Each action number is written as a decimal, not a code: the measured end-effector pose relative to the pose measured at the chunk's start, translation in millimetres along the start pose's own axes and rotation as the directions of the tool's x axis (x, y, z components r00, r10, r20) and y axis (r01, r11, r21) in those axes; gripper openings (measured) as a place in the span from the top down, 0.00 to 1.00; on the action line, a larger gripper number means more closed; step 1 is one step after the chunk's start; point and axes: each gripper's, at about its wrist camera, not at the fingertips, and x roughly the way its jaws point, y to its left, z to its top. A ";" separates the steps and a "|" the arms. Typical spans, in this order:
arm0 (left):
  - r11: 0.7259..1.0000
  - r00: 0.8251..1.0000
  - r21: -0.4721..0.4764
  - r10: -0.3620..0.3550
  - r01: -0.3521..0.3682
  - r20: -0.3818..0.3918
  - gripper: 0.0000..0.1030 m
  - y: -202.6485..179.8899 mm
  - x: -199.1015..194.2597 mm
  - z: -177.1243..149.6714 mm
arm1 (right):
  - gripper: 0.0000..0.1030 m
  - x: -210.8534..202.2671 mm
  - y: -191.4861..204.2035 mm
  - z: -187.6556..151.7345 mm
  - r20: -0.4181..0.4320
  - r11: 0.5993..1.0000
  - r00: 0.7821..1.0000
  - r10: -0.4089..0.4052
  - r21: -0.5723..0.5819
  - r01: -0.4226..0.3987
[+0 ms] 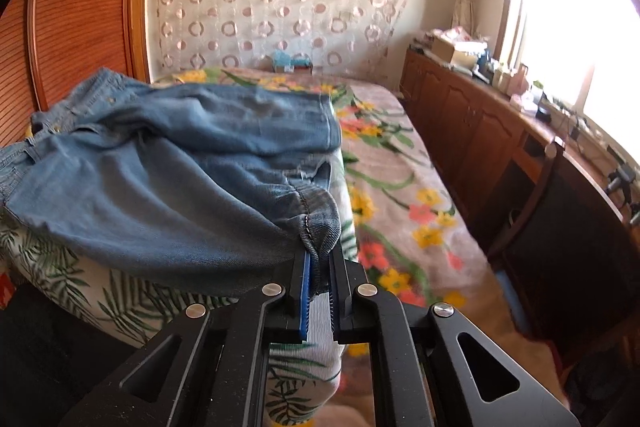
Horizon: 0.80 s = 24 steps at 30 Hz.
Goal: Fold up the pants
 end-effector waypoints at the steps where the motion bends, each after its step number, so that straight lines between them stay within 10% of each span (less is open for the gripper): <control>1: 1.000 1.000 0.003 0.004 -0.004 0.012 0.93 -1.4 -3.5 1.7 | 0.94 -3.2 -0.1 2.6 0.010 1.000 1.000 -0.002 -0.006 0.002; 12: 1.000 0.992 0.027 0.011 -0.015 0.128 0.98 -3.7 -49.6 17.7 | 0.94 -28.9 -7.1 19.3 0.085 0.998 0.996 -0.028 -0.051 0.032; 24: 1.000 0.998 0.018 -0.018 0.017 0.059 0.98 -2.7 -23.4 1.3 | 0.95 -10.6 1.8 14.1 0.076 0.995 0.997 -0.024 -0.095 0.032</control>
